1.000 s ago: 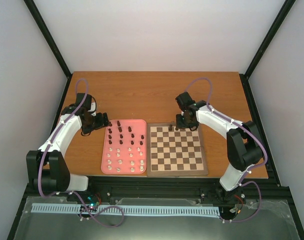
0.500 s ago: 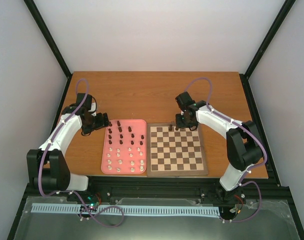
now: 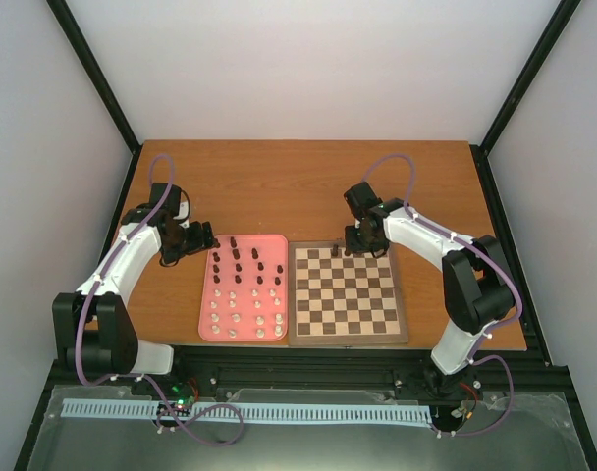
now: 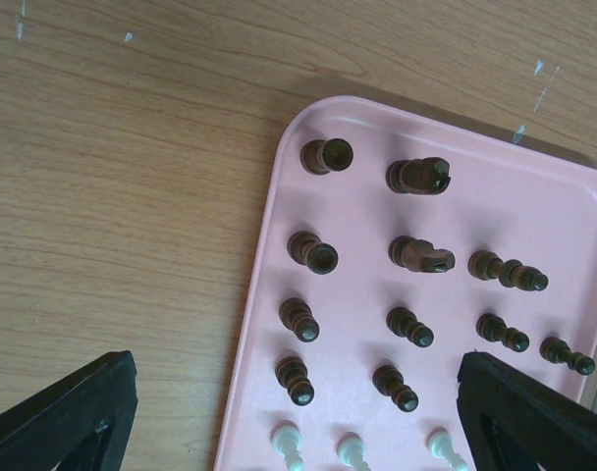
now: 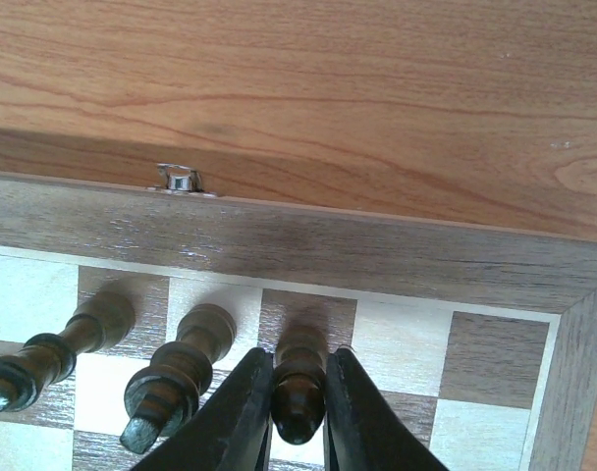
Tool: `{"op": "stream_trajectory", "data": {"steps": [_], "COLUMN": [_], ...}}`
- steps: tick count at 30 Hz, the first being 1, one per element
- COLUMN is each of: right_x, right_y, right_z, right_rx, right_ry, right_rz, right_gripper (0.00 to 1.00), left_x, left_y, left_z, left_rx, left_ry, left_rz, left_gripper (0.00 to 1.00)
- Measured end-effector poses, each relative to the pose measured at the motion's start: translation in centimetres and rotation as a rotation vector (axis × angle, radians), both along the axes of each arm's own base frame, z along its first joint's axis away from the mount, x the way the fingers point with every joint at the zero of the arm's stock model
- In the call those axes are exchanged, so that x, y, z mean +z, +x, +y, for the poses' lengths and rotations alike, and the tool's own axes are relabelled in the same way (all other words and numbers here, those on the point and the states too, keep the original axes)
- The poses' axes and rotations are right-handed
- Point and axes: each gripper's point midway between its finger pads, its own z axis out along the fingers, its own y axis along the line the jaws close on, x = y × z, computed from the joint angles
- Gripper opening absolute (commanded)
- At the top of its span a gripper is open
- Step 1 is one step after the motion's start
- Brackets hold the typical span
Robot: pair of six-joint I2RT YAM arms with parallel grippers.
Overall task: Set up the chess pieces on the board
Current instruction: Place the chess piece on the chessboard.
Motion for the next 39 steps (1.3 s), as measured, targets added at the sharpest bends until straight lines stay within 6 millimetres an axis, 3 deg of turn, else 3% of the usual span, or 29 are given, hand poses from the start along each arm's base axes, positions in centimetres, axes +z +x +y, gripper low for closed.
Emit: {"op": "stream_trajectory", "data": {"steps": [5,27,32,39], "right_x": [0.0,0.2,1.9,6.0], "right_y": [0.0,0.0,1.1,3.6], "right_z": [0.0,-0.5,-0.2,1.5], "right_rx": [-0.001,-0.008,-0.011,-0.003], "right_ry": [0.000,-0.028,-0.021,0.042], "right_rz": [0.001,-0.001,-0.040,-0.131], "right_gripper": [0.24,0.33,0.36,0.36], "left_x": [0.0,0.0,0.0,0.0], "left_y": [0.0,0.0,0.0,0.0], "left_z": [0.0,0.0,0.0,-0.1], "left_rx": [0.000,0.000,-0.001,-0.001], "left_ry": [0.000,0.000,-0.002,-0.003], "left_rz": [0.000,0.000,0.000,-0.002], "left_gripper": [1.00,1.00,1.00,1.00]}}
